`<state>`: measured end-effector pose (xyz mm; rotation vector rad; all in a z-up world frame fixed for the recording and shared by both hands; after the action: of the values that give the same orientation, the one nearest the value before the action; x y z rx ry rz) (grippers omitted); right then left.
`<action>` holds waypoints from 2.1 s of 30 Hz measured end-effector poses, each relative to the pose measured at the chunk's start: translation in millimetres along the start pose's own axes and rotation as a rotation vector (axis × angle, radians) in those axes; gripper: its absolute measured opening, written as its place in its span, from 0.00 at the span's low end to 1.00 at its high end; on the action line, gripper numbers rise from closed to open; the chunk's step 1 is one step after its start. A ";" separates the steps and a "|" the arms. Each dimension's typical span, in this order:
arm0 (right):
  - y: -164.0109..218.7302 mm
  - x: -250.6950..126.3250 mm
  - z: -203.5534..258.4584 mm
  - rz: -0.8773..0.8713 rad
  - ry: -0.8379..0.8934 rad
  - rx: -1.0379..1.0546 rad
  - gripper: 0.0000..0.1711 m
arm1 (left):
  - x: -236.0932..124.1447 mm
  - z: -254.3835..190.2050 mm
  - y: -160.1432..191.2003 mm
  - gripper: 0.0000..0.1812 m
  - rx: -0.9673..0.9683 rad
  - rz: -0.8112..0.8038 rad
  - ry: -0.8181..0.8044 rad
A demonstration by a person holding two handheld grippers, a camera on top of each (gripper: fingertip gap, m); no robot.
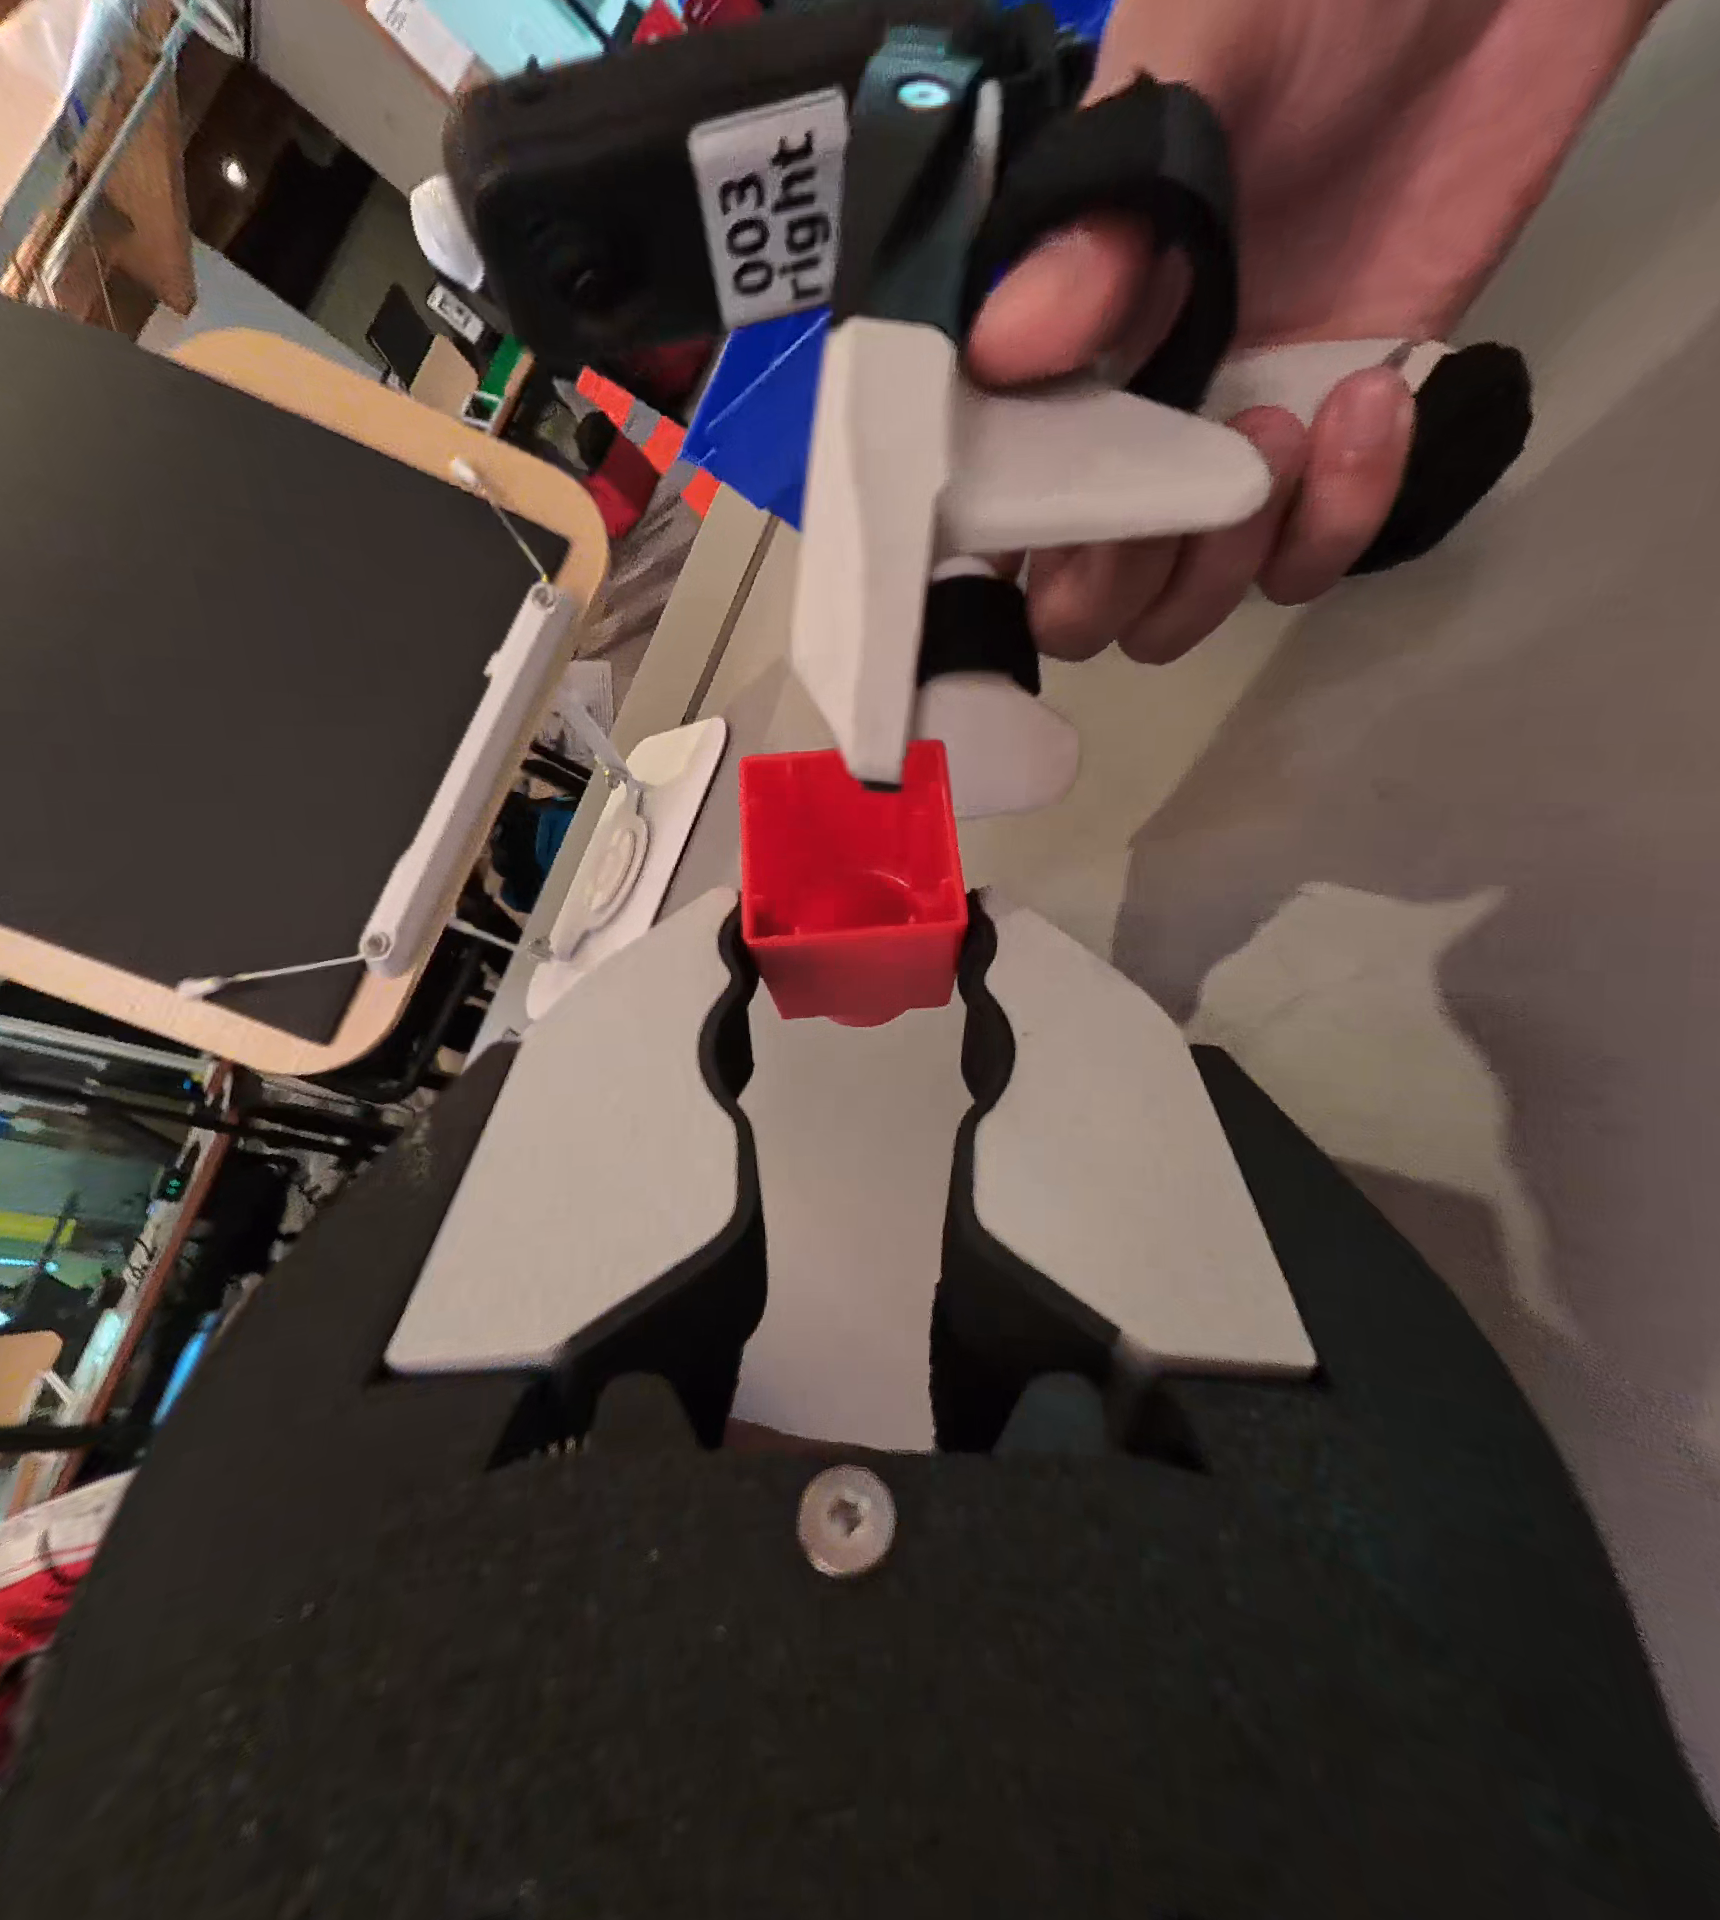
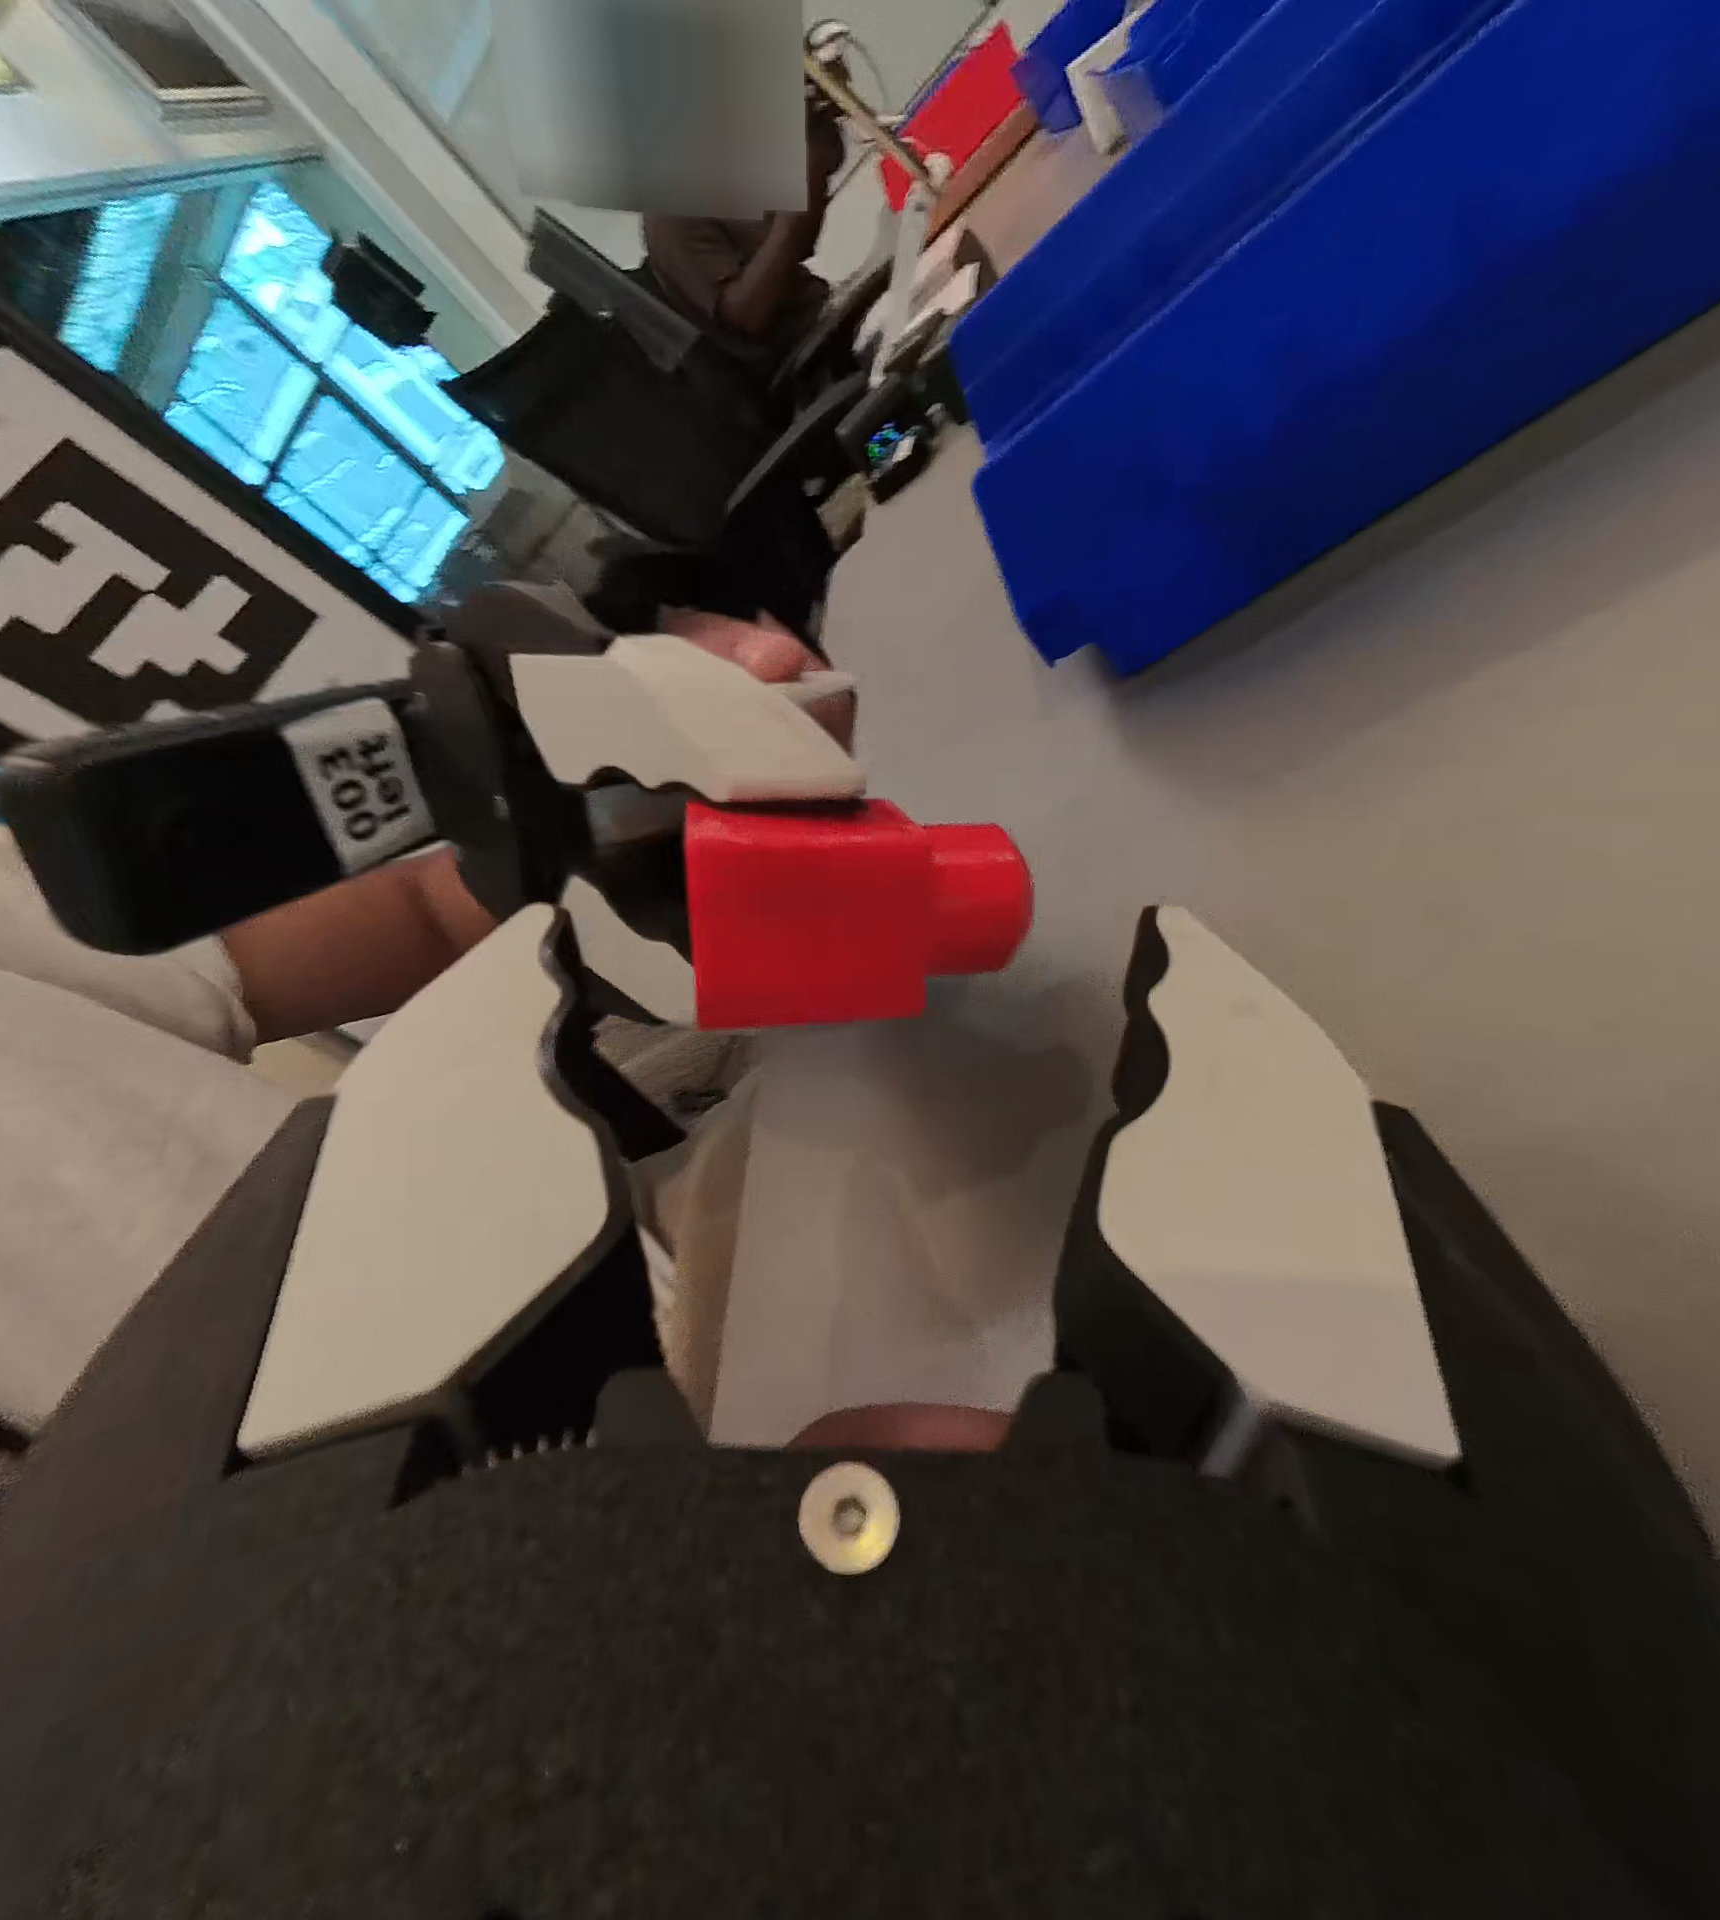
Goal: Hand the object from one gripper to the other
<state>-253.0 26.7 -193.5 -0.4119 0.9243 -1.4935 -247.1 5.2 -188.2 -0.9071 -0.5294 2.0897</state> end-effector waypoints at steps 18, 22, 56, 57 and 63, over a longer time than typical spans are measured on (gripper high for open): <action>-6.4 -21.6 -31.0 -0.042 0.211 -0.112 0.38 | -22.8 -17.9 33.3 0.27 -0.547 0.090 0.017; -26.6 -46.0 -43.5 -0.056 0.471 -0.344 0.38 | -40.8 -33.2 33.4 0.27 -0.853 -0.078 0.123; 43.3 -296.9 -216.1 0.980 0.993 -0.290 0.38 | -38.4 -41.1 42.1 0.28 -0.756 0.013 0.129; 43.6 -297.5 -215.9 0.965 1.001 -0.280 0.39 | -38.5 -40.7 42.5 0.28 -0.766 0.012 0.127; 24.3 -312.1 -189.2 0.766 1.048 -0.231 0.48 | -42.1 -36.8 39.4 0.30 -0.853 -0.038 0.140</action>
<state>-323.2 382.0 -244.5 0.6050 1.8163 -0.8122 -220.5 -49.7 -219.1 -1.4739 -1.3959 1.7250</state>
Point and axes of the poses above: each gripper's, where its closed fingertips meet, x out along the fingers, y out of its underside, z = x × y across the jaws, the point moved 2 cm from there along -x, back along the fingers, and after that the axes turned 10 degrees about y, right-handed, at the moved point
